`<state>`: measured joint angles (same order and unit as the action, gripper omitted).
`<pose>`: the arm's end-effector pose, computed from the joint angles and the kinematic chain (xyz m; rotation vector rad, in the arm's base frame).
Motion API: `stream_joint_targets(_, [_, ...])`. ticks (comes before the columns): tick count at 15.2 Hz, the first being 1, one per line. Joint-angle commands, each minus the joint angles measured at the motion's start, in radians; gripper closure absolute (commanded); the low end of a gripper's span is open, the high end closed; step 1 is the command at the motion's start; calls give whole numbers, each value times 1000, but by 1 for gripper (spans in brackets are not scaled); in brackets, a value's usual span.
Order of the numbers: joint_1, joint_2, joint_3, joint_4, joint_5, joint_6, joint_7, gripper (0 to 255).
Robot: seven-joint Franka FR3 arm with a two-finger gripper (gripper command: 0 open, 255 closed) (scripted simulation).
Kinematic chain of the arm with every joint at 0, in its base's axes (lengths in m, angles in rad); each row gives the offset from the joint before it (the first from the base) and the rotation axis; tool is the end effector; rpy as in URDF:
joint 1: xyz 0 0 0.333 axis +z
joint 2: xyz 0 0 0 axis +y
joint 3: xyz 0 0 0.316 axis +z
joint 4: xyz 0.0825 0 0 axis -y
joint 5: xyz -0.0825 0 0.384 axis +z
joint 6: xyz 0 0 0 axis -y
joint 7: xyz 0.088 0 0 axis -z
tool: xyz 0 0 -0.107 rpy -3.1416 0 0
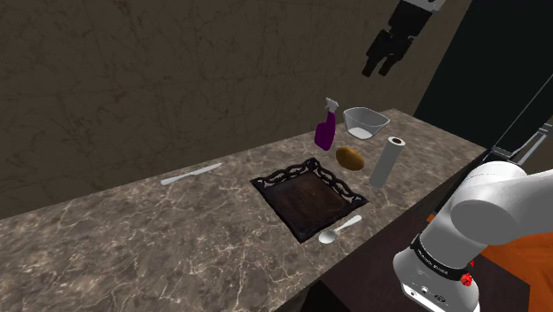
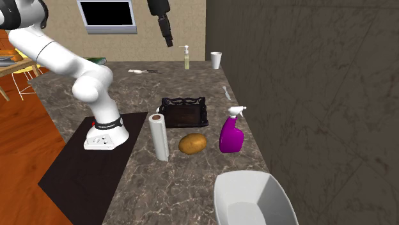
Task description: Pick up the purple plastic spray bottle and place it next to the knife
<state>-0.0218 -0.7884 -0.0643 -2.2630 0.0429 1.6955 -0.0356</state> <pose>0.3166 -0.0316 0.6478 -3.0450 0.0567 -0.3428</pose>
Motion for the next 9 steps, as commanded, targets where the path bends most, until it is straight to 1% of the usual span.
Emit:
stream_joint_targets(1, [0,0,0,0,0,0,0,0])
stream_joint_targets(9, [-20,223,-89,29,-39,169,-95,0])
